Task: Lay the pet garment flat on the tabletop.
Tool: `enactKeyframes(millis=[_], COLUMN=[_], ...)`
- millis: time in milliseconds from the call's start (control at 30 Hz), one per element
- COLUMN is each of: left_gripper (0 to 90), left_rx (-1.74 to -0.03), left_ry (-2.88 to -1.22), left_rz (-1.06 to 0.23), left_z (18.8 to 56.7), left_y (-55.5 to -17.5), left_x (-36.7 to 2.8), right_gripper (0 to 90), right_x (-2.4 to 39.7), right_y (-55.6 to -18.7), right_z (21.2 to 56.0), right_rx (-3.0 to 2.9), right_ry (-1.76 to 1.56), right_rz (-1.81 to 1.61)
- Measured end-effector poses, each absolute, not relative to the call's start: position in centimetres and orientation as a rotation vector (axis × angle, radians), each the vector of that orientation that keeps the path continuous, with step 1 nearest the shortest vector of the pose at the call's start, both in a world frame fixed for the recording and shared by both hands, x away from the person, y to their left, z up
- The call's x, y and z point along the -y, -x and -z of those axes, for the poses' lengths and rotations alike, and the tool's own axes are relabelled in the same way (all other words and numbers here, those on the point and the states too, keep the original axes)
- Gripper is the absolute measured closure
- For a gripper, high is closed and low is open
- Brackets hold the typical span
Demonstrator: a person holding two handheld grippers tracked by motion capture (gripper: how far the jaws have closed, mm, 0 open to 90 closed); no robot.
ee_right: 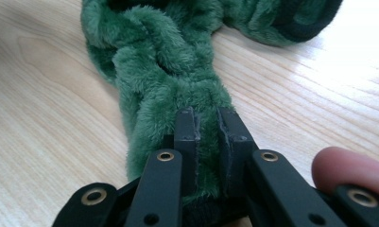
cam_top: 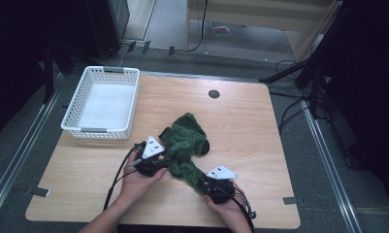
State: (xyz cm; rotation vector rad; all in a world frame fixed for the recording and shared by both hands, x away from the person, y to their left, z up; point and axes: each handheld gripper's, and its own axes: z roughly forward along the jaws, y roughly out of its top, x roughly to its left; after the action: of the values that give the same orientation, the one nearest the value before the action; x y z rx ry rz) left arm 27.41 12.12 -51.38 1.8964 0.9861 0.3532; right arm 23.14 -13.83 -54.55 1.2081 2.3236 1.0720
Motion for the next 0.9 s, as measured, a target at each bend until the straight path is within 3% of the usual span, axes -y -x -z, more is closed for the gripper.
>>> enactKeyframes(millis=[133,200,400,567,700,800,867,900], left_gripper=[67.6,65.2,49.6,34.5,25.0,17.2,23.7,33.9], left_rx=[-1.008,-1.034,-1.152,-1.109,-1.114,-1.159,-1.162,-1.141], left_ry=[-1.980,-1.999,-1.778,-1.760,-1.819,-1.897,-1.949,-1.961], left_rz=[-0.192,-0.209,-0.244,-0.270,-0.339,-0.313,-0.335,-0.363], left_z=[51.7,51.8,50.7,50.3,49.2,49.7,50.6,51.0], left_y=[-26.9,-26.5,-26.5,-27.3,-28.9,-30.4,-30.7,-30.6], left_x=[-15.7,-17.0,-19.2,-16.5,-12.4,-9.8,-8.8,-8.7], right_gripper=[80.6,80.3,70.7,63.9,59.5,57.9,57.2,57.0], right_x=[13.8,13.8,14.2,14.1,13.5,13.3,13.1,13.0], right_y=[-23.5,-23.8,-24.1,-24.0,-24.1,-24.0,-23.9,-23.9], right_z=[54.4,54.4,53.8,52.9,53.4,53.6,53.7,53.8], right_rx=[-2.329,-2.327,-2.306,-2.250,-2.257,-2.255,-2.263,-2.271], right_ry=[-1.203,-1.211,-1.230,-1.254,-1.268,-1.295,-1.291,-1.289], right_rz=[-1.049,-1.042,-1.108,-1.215,-1.174,-1.169,-1.152,-1.142])
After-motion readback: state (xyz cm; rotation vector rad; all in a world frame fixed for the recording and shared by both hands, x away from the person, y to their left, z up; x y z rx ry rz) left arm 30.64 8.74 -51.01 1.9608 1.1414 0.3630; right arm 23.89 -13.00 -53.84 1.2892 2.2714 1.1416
